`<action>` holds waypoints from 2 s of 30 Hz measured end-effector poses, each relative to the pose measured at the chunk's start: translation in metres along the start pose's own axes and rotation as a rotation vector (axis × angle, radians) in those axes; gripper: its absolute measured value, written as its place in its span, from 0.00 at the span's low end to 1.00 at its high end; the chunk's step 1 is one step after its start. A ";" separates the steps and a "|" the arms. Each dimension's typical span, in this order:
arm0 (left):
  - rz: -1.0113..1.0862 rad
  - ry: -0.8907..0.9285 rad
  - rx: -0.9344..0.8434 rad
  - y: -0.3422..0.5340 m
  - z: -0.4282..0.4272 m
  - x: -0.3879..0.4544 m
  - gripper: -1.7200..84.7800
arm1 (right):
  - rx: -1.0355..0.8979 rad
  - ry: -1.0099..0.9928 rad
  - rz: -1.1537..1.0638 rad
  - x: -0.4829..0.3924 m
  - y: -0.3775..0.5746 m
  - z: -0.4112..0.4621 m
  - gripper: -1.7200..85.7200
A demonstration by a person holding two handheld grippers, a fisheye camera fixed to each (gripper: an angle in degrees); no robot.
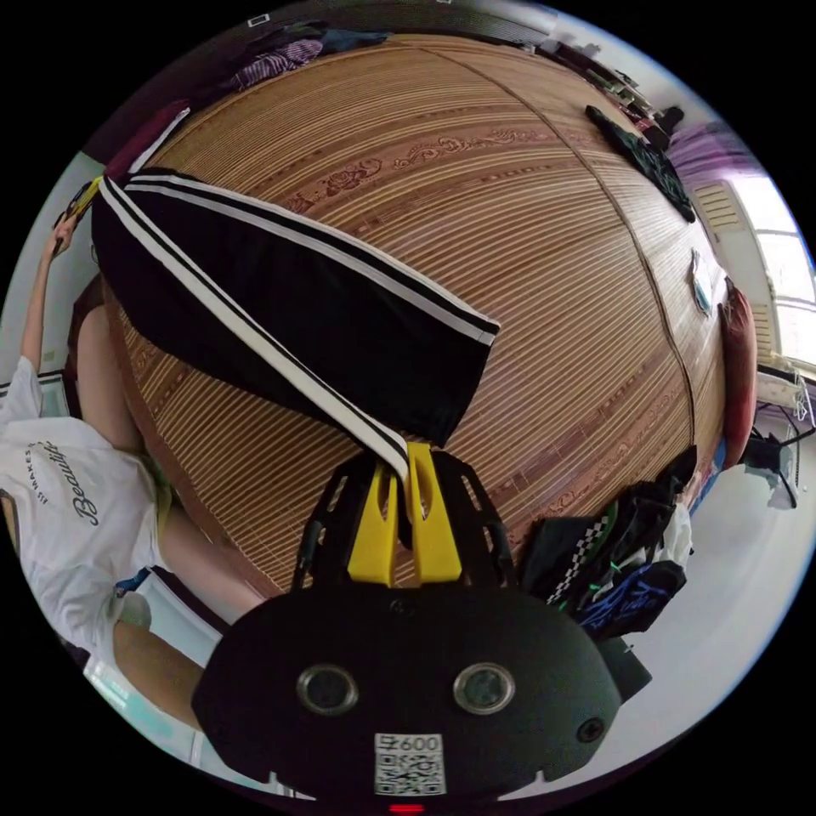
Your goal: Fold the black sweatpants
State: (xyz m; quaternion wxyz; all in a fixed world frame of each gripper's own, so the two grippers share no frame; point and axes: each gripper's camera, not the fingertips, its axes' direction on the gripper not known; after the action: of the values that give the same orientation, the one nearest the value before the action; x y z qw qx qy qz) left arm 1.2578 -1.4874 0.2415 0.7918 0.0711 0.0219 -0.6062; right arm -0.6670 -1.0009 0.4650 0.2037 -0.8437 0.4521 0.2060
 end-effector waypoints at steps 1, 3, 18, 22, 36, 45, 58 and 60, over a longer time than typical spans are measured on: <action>0.012 0.029 -0.006 -0.008 0.007 -0.009 0.04 | 0.000 0.009 0.012 0.008 -0.011 -0.002 0.01; 0.018 0.041 -0.009 -0.022 0.017 -0.027 0.04 | -0.008 0.020 0.019 0.018 -0.029 -0.003 0.01; 0.075 -0.010 0.044 -0.121 0.102 -0.236 0.11 | 0.111 0.216 0.444 0.089 -0.103 0.009 0.10; 0.257 -0.043 0.145 -0.094 0.108 -0.244 0.13 | 0.499 0.003 0.425 0.041 -0.066 -0.020 0.05; 1.218 -1.507 -0.435 0.052 0.442 -0.551 0.03 | 0.220 0.252 0.414 -0.112 0.042 0.011 0.01; 1.193 -1.231 -0.501 0.044 0.426 -0.720 0.03 | 0.213 0.169 0.568 -0.228 0.263 -0.004 0.01; 1.211 -1.395 -0.141 -0.103 0.400 -0.961 0.03 | 0.555 0.046 0.816 -0.312 0.423 -0.043 0.01; 1.250 -1.527 -0.167 -0.107 0.418 -0.989 0.03 | 0.559 0.046 0.805 -0.327 0.435 -0.049 0.01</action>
State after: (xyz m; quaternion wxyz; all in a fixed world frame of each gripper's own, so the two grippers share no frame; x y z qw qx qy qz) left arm 0.8724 -0.6268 0.7652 0.7734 -0.3962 -0.4933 0.0408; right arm -1.1926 -1.0259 0.6109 0.3164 -0.5195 0.7845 0.1205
